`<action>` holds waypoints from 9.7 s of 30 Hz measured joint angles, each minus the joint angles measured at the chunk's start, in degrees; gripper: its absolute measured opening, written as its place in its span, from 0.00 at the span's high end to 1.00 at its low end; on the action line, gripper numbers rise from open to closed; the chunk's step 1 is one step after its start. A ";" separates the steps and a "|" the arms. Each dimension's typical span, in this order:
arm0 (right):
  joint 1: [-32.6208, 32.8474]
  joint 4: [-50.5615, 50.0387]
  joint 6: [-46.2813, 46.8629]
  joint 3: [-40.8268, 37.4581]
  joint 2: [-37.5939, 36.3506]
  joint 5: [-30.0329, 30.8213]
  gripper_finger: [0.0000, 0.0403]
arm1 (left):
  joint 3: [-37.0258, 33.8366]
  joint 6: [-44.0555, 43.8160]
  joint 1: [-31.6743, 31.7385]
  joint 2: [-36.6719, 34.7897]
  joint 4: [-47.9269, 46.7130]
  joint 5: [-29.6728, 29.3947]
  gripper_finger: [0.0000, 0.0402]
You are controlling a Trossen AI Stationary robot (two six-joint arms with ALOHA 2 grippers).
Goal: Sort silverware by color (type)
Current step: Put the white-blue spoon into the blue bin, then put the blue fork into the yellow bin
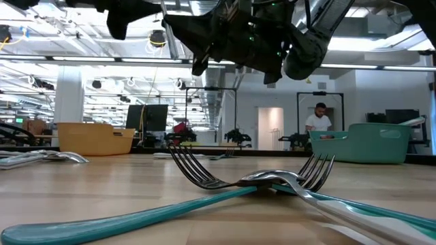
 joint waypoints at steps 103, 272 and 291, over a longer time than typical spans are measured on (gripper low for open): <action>-10.99 -121.79 5.38 3.48 -31.01 57.21 0.92 | -2.64 -41.23 -8.65 -3.19 -35.09 -21.10 0.79; -22.43 -116.36 -20.43 21.02 -0.57 30.93 0.68 | -2.62 -63.82 -18.17 5.91 -42.17 -29.15 0.79; -18.80 -107.54 -20.78 16.77 -0.50 33.97 0.96 | -2.62 -69.96 -17.34 11.45 -40.03 -28.77 0.79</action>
